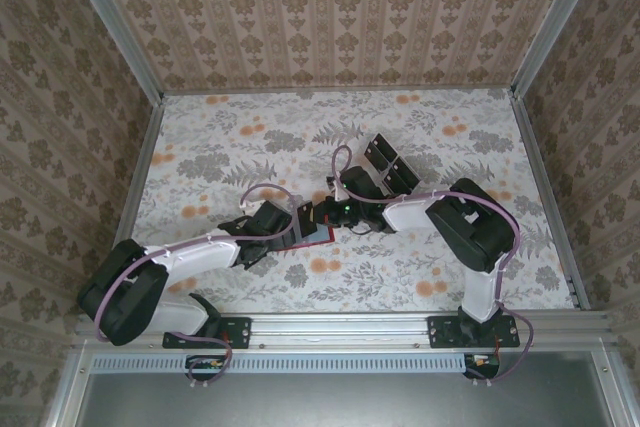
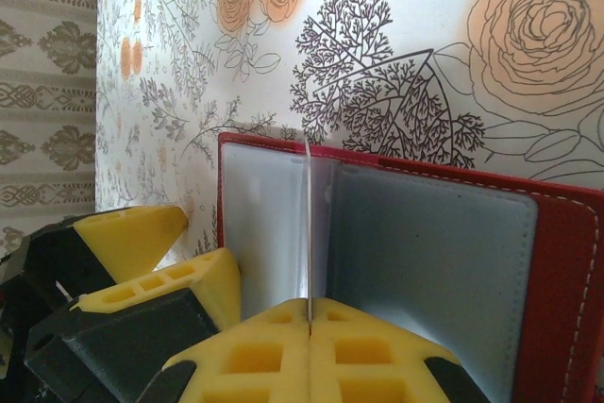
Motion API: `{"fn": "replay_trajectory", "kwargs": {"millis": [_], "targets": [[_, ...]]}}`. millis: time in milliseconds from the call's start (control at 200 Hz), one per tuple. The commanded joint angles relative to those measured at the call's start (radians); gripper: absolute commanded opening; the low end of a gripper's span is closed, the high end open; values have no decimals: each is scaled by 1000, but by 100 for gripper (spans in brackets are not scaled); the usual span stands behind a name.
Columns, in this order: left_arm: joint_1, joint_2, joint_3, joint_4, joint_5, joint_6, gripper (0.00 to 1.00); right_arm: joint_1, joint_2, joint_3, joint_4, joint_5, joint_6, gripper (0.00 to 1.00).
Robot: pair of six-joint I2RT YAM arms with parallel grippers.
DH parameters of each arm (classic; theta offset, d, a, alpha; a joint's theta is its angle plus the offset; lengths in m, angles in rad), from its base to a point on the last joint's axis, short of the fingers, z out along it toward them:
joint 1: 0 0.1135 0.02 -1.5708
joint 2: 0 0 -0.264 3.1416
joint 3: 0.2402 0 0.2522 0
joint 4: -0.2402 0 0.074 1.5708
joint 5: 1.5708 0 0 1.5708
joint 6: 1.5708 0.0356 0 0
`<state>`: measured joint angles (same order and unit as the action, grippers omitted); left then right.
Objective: Put the credit cards into the card holder
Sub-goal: Insert the credit card into the card slot.
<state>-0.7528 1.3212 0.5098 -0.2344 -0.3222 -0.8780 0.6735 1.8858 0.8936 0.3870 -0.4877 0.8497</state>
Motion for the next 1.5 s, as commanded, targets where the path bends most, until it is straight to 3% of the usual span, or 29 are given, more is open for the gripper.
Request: {"fn": "replay_trajectory", "kwargs": {"millis": [0,880,1495], "targets": [[1,41,-50,-137,-12,-22,100,-3,27,-23,47,-31,17,0],[-13,16,-42,-232,-57,-73,100,-15,66,-94,241,-100,101,0],[-17,51,-65,-194,-40,-79,100,-17,87,-93,311,-119,136,0]]}}
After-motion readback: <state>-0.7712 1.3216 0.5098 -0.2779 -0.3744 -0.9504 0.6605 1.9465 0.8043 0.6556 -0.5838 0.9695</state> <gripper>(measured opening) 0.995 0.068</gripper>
